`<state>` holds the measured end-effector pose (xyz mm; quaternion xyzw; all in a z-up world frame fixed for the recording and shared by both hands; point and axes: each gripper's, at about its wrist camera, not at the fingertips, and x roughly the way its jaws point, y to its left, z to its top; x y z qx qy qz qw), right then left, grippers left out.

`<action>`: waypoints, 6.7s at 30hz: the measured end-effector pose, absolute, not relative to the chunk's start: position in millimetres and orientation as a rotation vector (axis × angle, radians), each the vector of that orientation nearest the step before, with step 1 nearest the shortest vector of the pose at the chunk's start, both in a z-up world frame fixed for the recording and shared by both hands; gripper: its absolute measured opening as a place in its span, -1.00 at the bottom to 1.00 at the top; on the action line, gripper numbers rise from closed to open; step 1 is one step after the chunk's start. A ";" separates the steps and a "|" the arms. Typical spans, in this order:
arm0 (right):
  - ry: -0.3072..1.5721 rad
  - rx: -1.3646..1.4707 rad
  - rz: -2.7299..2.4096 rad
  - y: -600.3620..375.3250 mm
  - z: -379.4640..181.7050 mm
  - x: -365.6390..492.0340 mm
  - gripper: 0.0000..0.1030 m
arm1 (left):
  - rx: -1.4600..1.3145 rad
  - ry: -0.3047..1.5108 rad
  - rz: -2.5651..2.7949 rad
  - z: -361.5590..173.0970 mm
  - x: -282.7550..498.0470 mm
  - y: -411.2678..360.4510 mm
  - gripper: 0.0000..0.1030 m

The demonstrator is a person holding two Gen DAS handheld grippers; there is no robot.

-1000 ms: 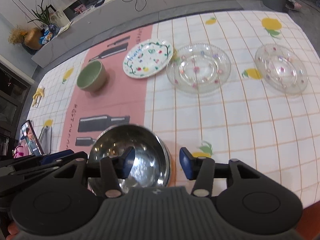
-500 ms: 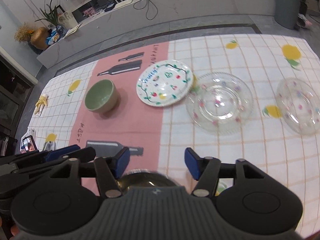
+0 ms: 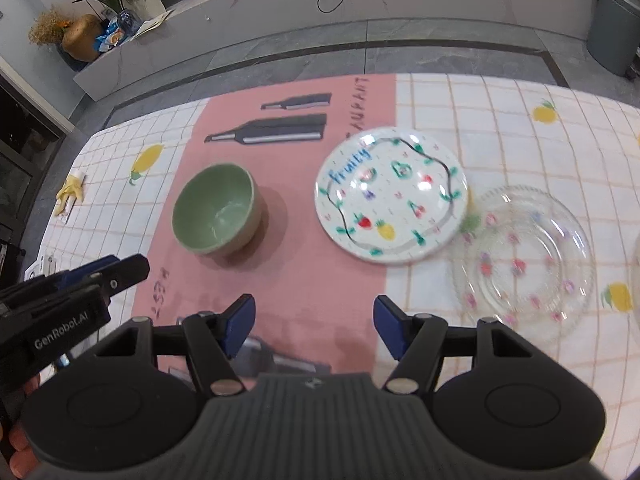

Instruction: Organize plates and bowls

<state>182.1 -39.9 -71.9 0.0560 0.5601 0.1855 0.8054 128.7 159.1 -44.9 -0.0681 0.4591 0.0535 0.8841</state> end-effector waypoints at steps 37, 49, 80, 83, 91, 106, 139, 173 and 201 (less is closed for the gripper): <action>1.353 0.165 0.380 65.4 -147.8 264.2 -0.74 | -0.523 1.129 0.145 -134.8 202.5 224.4 -0.64; 1.412 0.174 0.372 52.6 -138.5 250.9 -0.78 | -0.479 1.161 0.175 -118.9 187.0 204.9 -0.77; 1.265 0.361 0.446 -136.1 -31.4 59.6 -0.76 | -0.325 1.055 -0.012 -1.4 23.3 52.5 -0.75; 1.285 0.372 0.433 -151.4 -39.4 44.8 -0.76 | -0.274 1.080 -0.041 -7.4 15.2 35.1 -0.75; 1.338 0.401 0.407 -173.5 -62.1 30.8 -0.76 | -0.279 1.162 -0.085 -32.5 8.9 21.6 -0.74; 1.400 0.337 0.405 -157.9 -88.1 33.5 -0.77 | -0.213 1.238 -0.070 -54.8 8.9 24.4 -0.70; 1.302 0.216 0.401 -152.3 -71.8 31.4 -0.41 | -0.141 1.132 -0.056 -37.0 10.4 23.8 -0.67; 1.435 0.569 0.380 -181.1 -145.9 27.4 0.07 | -0.528 1.134 -0.115 -105.4 -3.2 72.7 0.15; 1.463 0.422 0.434 -83.7 -138.6 66.4 -0.14 | -0.438 1.142 0.046 -93.6 20.9 133.2 -0.29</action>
